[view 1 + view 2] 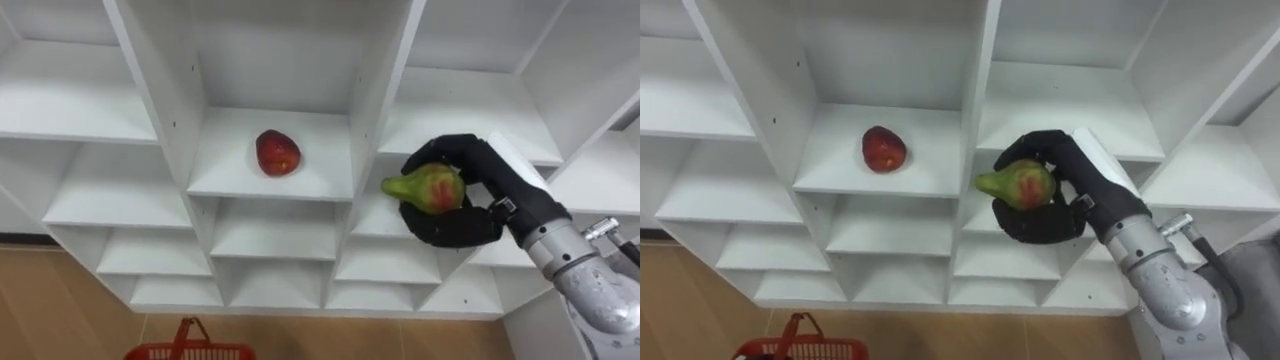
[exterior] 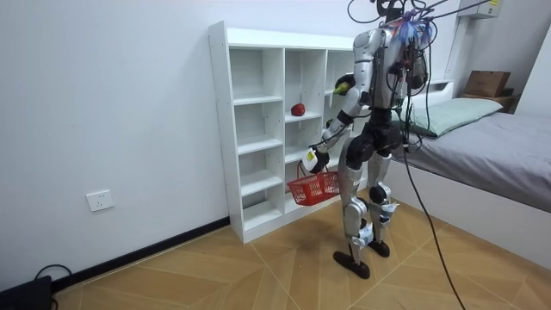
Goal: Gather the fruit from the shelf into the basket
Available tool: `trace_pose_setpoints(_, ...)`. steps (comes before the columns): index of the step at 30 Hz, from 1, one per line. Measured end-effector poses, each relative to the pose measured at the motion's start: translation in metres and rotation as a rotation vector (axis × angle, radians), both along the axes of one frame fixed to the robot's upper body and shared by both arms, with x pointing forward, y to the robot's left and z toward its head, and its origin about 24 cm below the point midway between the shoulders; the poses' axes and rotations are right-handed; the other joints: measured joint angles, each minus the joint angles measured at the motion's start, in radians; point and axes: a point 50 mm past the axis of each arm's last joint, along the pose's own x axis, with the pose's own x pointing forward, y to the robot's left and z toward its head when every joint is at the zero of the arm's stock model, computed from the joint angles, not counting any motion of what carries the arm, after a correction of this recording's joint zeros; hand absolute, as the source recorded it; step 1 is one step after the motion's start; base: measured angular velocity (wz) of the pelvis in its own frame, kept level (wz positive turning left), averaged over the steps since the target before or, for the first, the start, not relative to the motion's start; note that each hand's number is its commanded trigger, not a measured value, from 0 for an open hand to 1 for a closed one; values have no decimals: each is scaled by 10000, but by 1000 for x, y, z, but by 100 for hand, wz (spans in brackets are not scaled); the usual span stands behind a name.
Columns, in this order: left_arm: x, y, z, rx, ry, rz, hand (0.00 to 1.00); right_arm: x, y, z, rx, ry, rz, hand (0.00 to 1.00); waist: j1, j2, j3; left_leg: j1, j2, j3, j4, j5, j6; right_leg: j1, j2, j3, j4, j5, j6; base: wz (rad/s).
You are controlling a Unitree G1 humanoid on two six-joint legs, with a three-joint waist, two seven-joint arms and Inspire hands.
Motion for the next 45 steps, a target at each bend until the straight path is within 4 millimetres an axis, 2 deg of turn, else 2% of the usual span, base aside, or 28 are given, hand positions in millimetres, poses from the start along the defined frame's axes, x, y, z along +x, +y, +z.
trace_pose_setpoints(4, 9, -3, 1, -23, -183, -211, 100, -1, 1, -3, -293, 118, 64, 100, 33, 76, -52, -110, -6, 24, 22, 2, 3, -142, -12, -1, 28, 0, 0, -2)
trace_pose_setpoints(7, 16, -7, 3, -58, -330, -387, 100, -6, 4, -9, -572, 356, 111, 100, 87, 134, -45, -97, -3, 60, 26, 2, 3, -184, -13, 21, 35, 0, 0, -2)
trace_pose_setpoints(13, 38, -19, 10, -365, -1112, -515, 100, -10, 11, -27, -1027, 1224, 537, 100, 175, 61, -55, -324, -2, 89, 76, 5, 4, -419, -32, 8, 67, 6, -2, -1)
trace_pose_setpoints(17, 57, -24, 19, -456, -1820, -716, 100, -11, 15, -31, -1331, 1586, 769, 100, 260, -85, 23, -445, 9, 62, 156, 5, 4, -502, -35, -19, 99, 11, -10, 1)
trace_pose_setpoints(21, 76, -36, 29, -659, -2644, -1043, 100, -11, 17, -32, -1304, 1674, 934, 100, 424, -214, 55, -739, -4, 38, 307, 7, 9, -743, -97, -30, 225, 11, -10, 3)
trace_pose_setpoints(26, 84, -43, 32, -800, -2829, -1456, 100, -12, 21, -34, -1270, 1850, 1161, 100, 534, -292, 73, -912, -21, -64, 408, 6, 13, -827, -110, -106, 232, 10, -8, 8)
trace_pose_setpoints(29, 86, -46, 32, -989, -2848, -1591, 100, -13, 22, -46, -1099, 2331, 1082, 100, 701, -301, 73, -1112, -12, -87, 532, 2, 16, -993, -116, -137, 289, 10, -9, 3)
trace_pose_setpoints(32, 90, -48, 34, -1003, -2951, -1644, 100, -10, 26, -57, -969, 2824, 1205, 100, 705, -269, 96, -1432, 6, -84, 714, 2, 17, -1301, -137, -136, 460, 19, -25, 0)
trace_pose_setpoints(36, 97, -53, 39, -1121, -3204, -1922, 100, -1, 31, -58, -931, 2796, 1358, 100, 641, -110, 202, -2022, 27, -155, 1049, -24, 53, -1805, -144, -296, 705, 39, -54, 4)
trace_pose_setpoints(45, 108, -70, 45, -1714, -3602, -2431, 100, 4, 47, -64, -676, 2956, 1697, 100, 657, -4, 181, -2676, 32, -301, 1347, -22, 56, -2340, -178, -439, 922, 40, -84, 5)
